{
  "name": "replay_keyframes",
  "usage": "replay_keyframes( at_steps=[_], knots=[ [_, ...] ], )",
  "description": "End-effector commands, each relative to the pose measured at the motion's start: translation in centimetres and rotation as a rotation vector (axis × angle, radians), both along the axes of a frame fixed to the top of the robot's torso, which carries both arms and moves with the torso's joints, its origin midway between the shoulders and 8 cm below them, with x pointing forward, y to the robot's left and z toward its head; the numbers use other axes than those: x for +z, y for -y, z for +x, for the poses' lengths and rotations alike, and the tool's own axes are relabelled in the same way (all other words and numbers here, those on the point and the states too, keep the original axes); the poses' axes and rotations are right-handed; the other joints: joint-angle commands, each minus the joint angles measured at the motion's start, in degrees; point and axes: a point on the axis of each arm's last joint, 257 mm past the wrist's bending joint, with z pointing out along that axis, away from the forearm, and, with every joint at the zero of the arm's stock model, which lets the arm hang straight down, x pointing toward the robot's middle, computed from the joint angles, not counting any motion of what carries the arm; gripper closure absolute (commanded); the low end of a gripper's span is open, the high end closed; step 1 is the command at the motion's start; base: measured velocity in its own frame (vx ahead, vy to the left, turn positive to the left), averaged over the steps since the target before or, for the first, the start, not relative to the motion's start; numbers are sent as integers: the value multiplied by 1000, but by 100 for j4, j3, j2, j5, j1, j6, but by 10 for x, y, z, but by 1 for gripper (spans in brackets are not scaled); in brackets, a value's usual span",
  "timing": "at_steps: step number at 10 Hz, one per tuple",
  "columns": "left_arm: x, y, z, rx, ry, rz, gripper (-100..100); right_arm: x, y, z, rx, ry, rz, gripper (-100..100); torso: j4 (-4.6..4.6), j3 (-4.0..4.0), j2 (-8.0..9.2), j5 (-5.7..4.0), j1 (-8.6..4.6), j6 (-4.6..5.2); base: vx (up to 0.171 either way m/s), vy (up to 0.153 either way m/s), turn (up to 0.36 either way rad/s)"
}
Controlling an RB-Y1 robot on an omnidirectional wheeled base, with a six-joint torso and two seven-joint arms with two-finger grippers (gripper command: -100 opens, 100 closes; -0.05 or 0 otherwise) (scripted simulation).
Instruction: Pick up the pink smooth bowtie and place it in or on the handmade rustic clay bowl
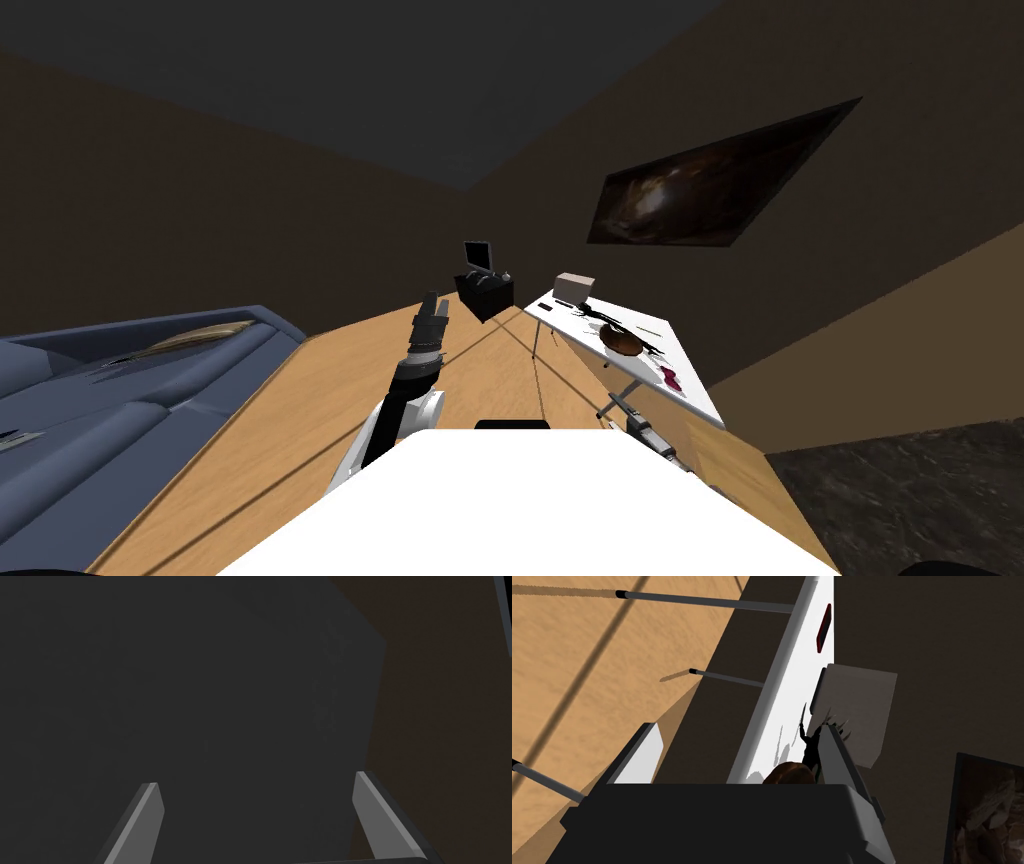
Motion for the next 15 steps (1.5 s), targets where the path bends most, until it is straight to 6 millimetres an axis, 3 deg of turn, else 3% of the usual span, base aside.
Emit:
replay_keyframes(
  at_steps=[1,2,3,4,5,6,7,8,9,10,11,12,13,14,15],
  knots=[
    [0,0,0,0,0,0,0,-9,10,-9,-5,-42,-5,-100,0,0,0,0,0,0,23,-28,178],
    [0,0,0,0,0,0,0,-29,22,-32,-11,-121,-15,-100,1,2,4,0,-1,4,33,-29,239],
    [0,0,0,0,0,0,0,-29,22,-32,-11,-121,-15,-100,1,1,2,-1,-3,1,31,-25,117],
    [0,0,0,0,0,0,0,-47,35,-55,-19,-199,-28,-100,1,1,3,0,-2,6,39,-15,222],
    [0,0,0,0,0,0,0,-47,35,-55,-19,-199,-28,-100,0,0,0,1,1,2,40,-16,151],
    [0,0,0,0,0,0,0,-64,49,-80,-27,-275,-45,-100,0,0,-1,0,3,6,57,-33,219],
    [0,0,0,0,0,0,0,-64,49,-80,-27,-275,-45,-100,-1,-3,-6,0,-1,3,42,-40,141],
    [0,0,0,0,0,0,0,-75,59,-103,-30,-340,-55,-100,-1,-2,-3,-2,-4,5,50,-56,252],
    [0,0,0,0,0,0,0,-78,65,-107,-36,-349,-65,-100,-1,-3,-5,-1,-11,2,41,-52,139],
    [0,0,0,0,0,0,0,-87,73,-129,-37,-411,-74,-100,0,-2,-4,-3,-9,6,40,-46,276],
    [0,0,0,0,0,0,0,-90,81,-134,-45,-423,-88,-100,-1,-2,-4,-2,-9,2,33,-42,104],
    [0,0,0,0,0,0,0,-98,93,-159,-49,-487,-105,-100,0,-1,-1,-2,-5,8,42,-41,210],
    [0,0,0,0,0,0,0,-99,98,-163,-54,-494,-113,-100,-1,-2,-4,-1,-6,3,34,-51,133],
    [0,0,0,0,0,0,0,-105,112,-189,-58,-559,-136,-100,0,-1,-2,-2,-6,8,42,-65,200],
    [0,0,0,0,0,0,0,-106,115,-191,-61,-563,-141,-100,-1,-3,-4,-2,-13,4,32,-60,120]
  ],
)
